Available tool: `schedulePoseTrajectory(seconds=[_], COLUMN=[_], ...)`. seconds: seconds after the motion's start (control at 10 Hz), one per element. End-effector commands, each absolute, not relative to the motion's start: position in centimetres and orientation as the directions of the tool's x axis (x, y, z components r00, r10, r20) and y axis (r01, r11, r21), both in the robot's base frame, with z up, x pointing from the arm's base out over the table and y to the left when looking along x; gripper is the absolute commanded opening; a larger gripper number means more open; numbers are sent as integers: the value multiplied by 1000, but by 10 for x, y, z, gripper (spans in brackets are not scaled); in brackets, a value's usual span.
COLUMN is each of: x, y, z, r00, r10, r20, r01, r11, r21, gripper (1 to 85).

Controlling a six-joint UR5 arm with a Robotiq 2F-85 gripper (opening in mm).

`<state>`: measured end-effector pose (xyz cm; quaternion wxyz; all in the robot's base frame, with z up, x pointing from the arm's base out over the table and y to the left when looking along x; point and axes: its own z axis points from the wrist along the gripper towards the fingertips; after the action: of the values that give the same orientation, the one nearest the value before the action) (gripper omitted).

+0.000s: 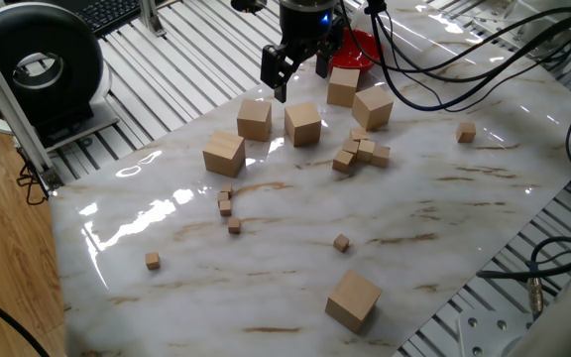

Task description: Stack the blocks in a vertical line of five

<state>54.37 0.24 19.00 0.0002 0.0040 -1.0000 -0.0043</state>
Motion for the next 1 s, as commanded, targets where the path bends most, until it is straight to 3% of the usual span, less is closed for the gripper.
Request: schedulePoseTrajectory(seconds=[0.0, 0.9], x=[542, 544], y=[32, 30], z=[191, 188], r00=[-971, -975], r10=[237, 223], r20=[33, 20], r01=[239, 224], r11=[965, 971], r21=[109, 86], gripper=[10, 10])
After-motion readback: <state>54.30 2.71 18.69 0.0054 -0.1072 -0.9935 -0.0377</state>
